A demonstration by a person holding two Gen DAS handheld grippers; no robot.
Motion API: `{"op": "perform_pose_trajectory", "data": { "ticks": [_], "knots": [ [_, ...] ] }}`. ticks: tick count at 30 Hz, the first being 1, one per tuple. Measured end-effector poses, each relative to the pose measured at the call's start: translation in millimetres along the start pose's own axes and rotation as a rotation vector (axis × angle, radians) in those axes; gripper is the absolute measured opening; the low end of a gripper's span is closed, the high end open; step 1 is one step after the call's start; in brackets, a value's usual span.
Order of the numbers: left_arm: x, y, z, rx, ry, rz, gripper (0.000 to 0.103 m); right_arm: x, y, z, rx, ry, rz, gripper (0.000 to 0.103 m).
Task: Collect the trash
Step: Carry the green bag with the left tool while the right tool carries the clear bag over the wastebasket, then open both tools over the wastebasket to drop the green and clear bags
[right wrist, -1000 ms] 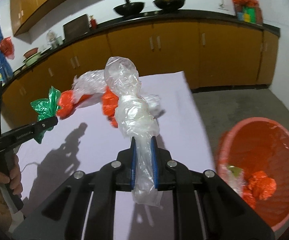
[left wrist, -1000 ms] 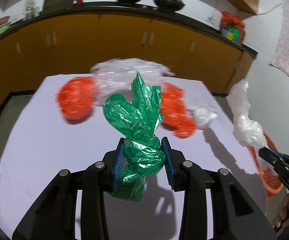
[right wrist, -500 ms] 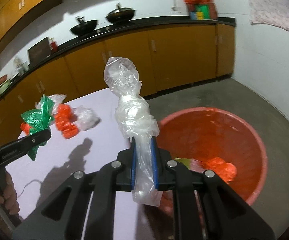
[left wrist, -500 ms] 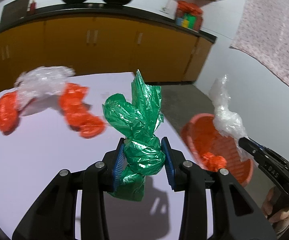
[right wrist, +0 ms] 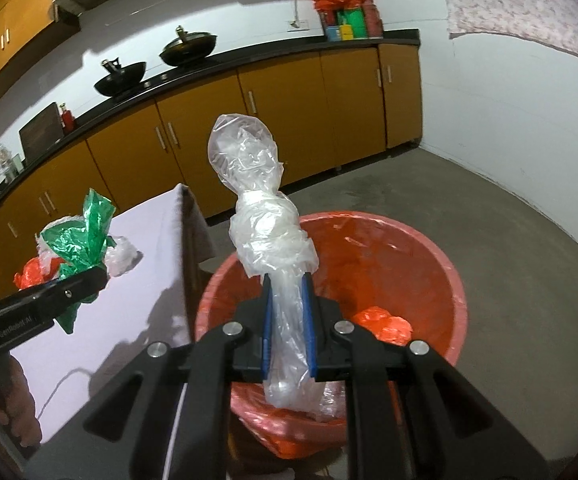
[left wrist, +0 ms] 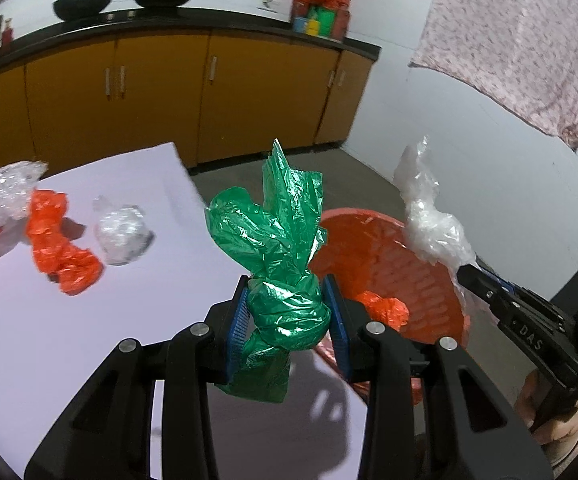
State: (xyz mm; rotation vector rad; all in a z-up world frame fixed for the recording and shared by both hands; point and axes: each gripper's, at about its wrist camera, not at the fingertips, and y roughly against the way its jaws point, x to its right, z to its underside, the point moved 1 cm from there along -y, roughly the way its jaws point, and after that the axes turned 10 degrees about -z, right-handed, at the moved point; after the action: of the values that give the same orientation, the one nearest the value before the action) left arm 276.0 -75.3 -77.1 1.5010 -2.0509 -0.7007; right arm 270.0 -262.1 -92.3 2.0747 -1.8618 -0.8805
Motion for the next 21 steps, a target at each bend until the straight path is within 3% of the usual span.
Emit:
{"op": "perform_pose_trajectory", "data": {
  "ticks": [21],
  "knots": [
    [57,-33,-2,-0.050,-0.102,0.075,0.037,46,3,1,0.020,-0.081,0.047,0.014]
  ]
}}
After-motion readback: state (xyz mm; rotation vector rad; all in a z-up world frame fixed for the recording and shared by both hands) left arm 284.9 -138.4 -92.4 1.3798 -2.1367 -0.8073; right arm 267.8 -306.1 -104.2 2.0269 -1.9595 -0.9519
